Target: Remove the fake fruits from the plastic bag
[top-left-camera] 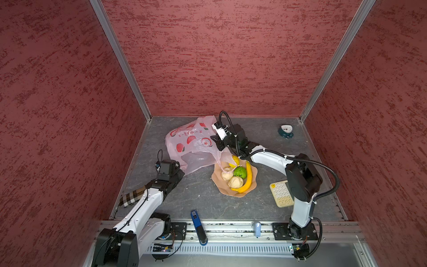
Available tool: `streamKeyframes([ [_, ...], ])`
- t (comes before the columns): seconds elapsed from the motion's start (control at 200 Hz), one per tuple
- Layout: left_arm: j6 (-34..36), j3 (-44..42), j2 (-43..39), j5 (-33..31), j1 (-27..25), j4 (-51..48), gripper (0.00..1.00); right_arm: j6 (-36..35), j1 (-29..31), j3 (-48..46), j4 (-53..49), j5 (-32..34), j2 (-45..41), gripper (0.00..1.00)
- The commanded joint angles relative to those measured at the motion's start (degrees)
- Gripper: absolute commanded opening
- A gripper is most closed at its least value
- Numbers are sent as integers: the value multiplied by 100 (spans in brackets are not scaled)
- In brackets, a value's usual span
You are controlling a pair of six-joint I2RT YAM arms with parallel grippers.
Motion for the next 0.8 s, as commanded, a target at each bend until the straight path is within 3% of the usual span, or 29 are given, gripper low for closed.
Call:
streamKeyframes([
  [0.0,32,131,-133,-110,-26,124,5,24,-16,352,-154,219,77,30],
  [0.155,199,132,-313,13,-21,368,6,117,-18,296,-164,407,-76,52],
  [0.496,366,190,-323,207,87,566,6,-52,-20,-238,-563,1241,-1115,76],
  [0.686,364,285,-322,353,111,603,6,-60,-15,-476,-1080,1364,-1682,79],
  [0.796,406,352,-406,409,113,562,6,29,24,-574,-1359,843,-1989,68],
])
